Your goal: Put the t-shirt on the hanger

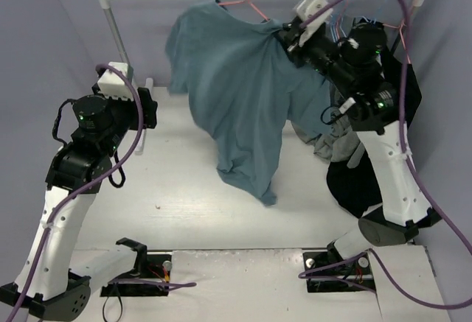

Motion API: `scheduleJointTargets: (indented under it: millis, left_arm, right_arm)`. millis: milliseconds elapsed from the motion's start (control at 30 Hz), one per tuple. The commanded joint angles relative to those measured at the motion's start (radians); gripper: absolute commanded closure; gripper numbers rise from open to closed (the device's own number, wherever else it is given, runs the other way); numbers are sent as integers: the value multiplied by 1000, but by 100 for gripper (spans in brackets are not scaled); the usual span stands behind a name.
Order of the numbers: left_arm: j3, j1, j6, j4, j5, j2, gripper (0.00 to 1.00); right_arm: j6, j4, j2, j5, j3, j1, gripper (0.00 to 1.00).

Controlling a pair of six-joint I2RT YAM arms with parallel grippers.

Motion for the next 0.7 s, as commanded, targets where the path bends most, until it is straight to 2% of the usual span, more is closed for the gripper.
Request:
scheduleJointTargets:
  millis: [0,33,133,167,200,233,267,300,333,400,500,533,600,667]
  left_arm:
    - [25,4,-49,-19,-36,-22,37]
    - [15,4,-55,-18,-34,-32,37]
    - [-30,2,-70,-16,-20,-63,37]
    - [-35,4,-72,-22,-14,-69,37]
    - [-41,4,-75,-31,-11,-71,37]
    - [-38,4,-78,-50,-7,-71,37]
    - [-38,4,-79,-57,-4,-71,37]
    - [-41,4,-84,-67,4,-72,37]
    - [-41,4,-87,-71,18,-72,37]
    - [-44,4,-101,-77,26,-75,37]
    - [-59,4,-121,-82,39,-77,37]
    - [-68,4,-125,-84,39,-80,37]
    - [-82,4,-142,-84,49,-86,37]
    - [-107,4,-155,-85,52,-95,37]
  right_arm:
    - [61,55,-13,-59,91,-1,100]
    - [60,-78,15,-108,83,4,100]
    - [72,-251,32,-97,-90,28,100]
    - [81,-263,28,-95,-159,48,100]
    - [92,-265,15,-109,-299,54,100]
    - [95,-245,-20,-200,-370,58,100]
    - [106,-212,-47,-219,-439,59,100]
    - [141,-163,-105,-174,-568,64,100]
    - [199,-70,-135,-108,-614,68,100]
    - [221,-8,-208,-40,-688,67,100]
    - [282,192,-311,115,-754,65,100]
    - [293,306,-333,140,-800,64,100]
    - [301,422,-377,184,-839,64,100]
    - [302,454,-385,204,-848,64,100]
